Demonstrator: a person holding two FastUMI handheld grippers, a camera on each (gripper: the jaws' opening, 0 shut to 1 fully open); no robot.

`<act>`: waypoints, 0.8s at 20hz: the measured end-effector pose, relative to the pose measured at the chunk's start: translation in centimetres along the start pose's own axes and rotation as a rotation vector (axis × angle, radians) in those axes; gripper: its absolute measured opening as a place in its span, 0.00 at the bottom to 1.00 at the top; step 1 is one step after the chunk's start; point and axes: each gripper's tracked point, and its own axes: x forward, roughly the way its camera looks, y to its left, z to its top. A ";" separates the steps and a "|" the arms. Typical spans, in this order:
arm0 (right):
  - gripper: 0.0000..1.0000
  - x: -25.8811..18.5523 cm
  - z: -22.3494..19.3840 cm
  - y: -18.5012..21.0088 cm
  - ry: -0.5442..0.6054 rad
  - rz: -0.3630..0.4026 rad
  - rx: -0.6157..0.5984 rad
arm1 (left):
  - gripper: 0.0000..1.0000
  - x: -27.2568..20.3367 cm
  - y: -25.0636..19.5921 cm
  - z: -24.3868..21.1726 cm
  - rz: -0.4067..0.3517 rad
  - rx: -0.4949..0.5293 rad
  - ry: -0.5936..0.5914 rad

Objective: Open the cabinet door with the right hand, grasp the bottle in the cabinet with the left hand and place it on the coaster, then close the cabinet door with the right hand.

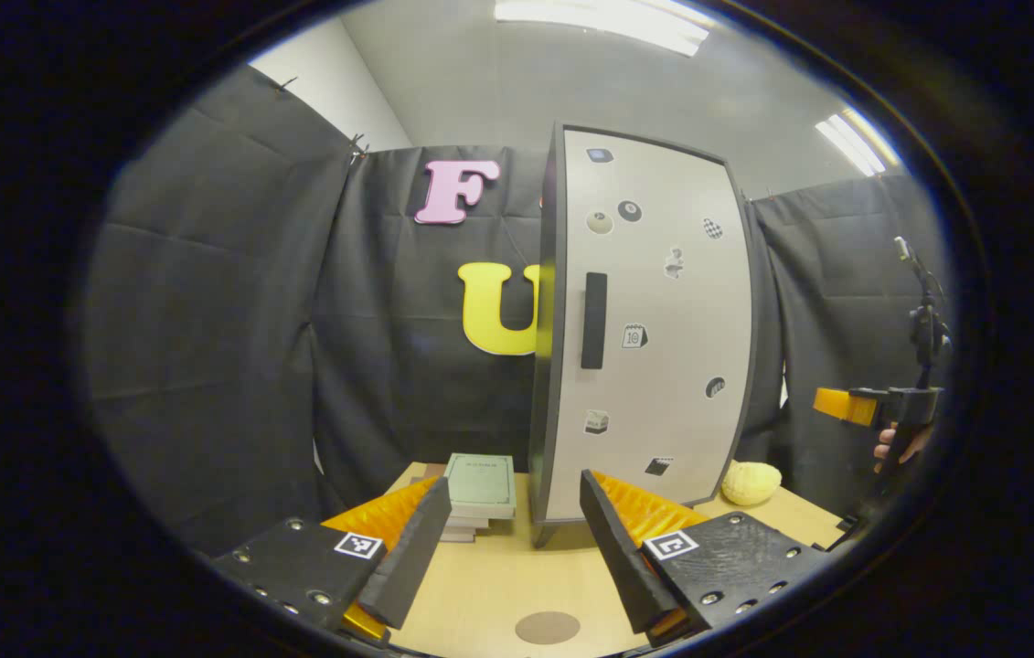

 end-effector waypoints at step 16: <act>0.98 5.2 6.4 9.1 0.040 0.211 0.008 | 0.85 -5.2 3.6 -8.2 0.124 -0.036 0.121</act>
